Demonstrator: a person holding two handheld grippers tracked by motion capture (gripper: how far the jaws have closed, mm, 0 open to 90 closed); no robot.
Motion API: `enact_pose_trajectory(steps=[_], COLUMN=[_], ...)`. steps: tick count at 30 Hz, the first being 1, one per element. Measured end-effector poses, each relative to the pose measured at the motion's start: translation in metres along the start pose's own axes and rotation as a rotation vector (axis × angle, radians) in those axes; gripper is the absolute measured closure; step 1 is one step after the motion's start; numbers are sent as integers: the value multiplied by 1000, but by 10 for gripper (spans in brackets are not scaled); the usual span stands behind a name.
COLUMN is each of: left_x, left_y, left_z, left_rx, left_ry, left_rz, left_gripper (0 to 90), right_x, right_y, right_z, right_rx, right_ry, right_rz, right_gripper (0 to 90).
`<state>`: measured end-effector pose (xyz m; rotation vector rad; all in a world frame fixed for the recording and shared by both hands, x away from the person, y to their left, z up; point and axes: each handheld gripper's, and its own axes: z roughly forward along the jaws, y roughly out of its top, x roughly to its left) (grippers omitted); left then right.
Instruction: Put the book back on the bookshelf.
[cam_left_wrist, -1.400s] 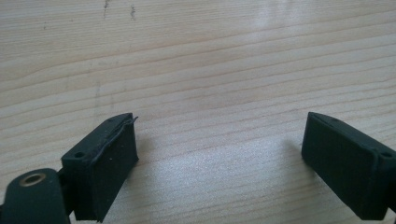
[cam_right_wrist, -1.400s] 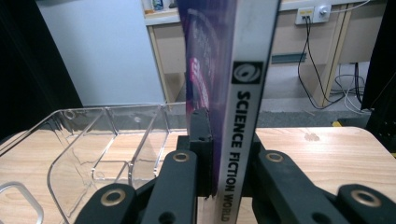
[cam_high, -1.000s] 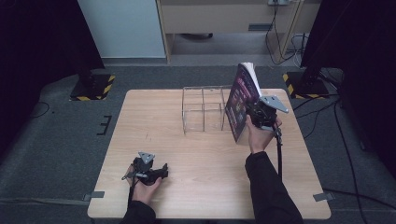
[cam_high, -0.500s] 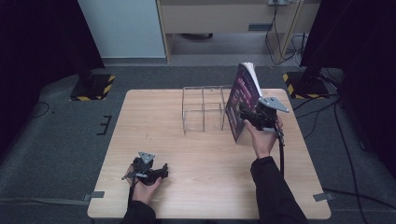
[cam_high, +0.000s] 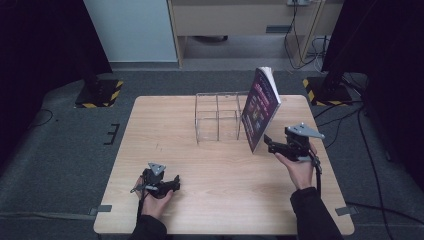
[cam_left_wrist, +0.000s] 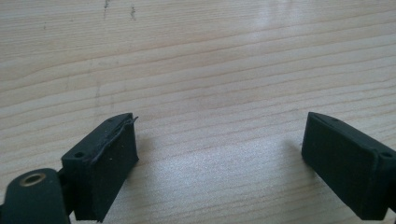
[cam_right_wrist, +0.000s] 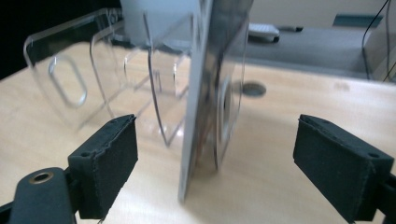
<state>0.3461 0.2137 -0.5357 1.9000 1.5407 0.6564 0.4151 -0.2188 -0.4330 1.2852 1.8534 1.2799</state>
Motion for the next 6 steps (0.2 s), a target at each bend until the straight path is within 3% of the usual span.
enact_pose_trajectory(steps=[6], left_x=[0], left_y=[0], left_z=[0], left_rx=[0], left_ry=[0], left_rz=[-1], left_gripper=[94], right_x=[-16], right_y=[-39], right_z=[-12], right_rx=[88], right_ry=[18], right_rz=[4], right_gripper=[125])
